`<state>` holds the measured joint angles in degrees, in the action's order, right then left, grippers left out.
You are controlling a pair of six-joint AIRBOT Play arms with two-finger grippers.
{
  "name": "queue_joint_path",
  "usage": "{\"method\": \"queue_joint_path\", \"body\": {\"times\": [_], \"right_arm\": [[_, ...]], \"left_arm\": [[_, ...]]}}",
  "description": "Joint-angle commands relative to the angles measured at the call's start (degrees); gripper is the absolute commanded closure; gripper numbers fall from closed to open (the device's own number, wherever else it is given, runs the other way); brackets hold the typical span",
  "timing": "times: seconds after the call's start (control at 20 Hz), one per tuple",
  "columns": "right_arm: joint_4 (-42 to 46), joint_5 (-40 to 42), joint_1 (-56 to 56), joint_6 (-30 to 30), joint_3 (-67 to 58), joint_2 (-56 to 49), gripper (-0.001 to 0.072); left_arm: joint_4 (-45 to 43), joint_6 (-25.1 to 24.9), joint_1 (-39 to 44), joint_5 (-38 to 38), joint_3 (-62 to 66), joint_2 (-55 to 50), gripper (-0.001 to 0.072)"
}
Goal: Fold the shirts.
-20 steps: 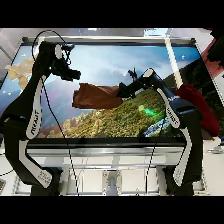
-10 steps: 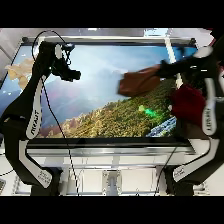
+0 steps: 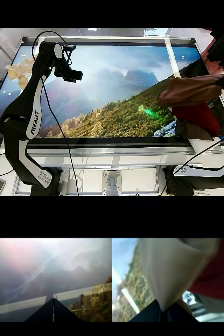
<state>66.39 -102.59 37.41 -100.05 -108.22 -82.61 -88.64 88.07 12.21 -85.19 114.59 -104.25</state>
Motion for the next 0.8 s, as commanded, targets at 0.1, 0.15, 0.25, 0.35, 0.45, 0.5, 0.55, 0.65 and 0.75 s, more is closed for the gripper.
{"method": "queue_joint_path", "body": {"times": [0.1, 0.15, 0.25, 0.35, 0.45, 0.5, 0.55, 0.65, 0.75], "right_arm": [[11.8, -2.5, 4.3, -3.6, 0.1, 5.6, 0.0678], [16.3, -2.5, 4.2, -3.0, 0.1, 5.9, 0.0677], [20.2, -2.5, 4.2, -1.0, 1.6, 5.9, 0.0678], [22.1, -2.5, 4.2, -0.6, 5.9, 5.9, 0.0677], [24.1, -2.5, 4.2, -0.6, 11.2, 5.9, 0.0675], [24.3, -2.5, 4.2, 0.0, 13.4, 5.9, 0.0673], [24.3, -2.5, 4.2, 0.5, 14.7, 5.8, 0.0592], [24.8, -2.5, 4.2, 0.5, 14.8, 5.9, 0.0281], [25.3, -2.5, 4.3, 0.6, 12.5, 5.9, 0.0270]], "left_arm": [[2.1, 0.0, 0.0, -0.4, 0.0, 0.0, 0.0694], [2.2, 0.0, 0.0, -0.3, 0.0, 0.0, 0.0694], [3.3, 0.0, 0.0, -0.4, 0.0, 0.0, 0.0694], [4.9, 0.0, 0.0, -0.4, 0.0, 0.0, 0.0694], [5.4, 0.0, 0.0, -0.5, 0.0, 0.0, 0.0695], [5.3, 0.0, 0.0, -0.4, 0.0, 0.0, 0.0695], [5.3, 0.0, 0.0, -0.3, 0.0, 0.0, 0.0695], [5.4, 0.0, 0.0, -0.3, 0.0, 0.0, 0.0694], [5.4, 0.0, 0.0, -0.3, 0.0, 0.0, 0.0695]]}}
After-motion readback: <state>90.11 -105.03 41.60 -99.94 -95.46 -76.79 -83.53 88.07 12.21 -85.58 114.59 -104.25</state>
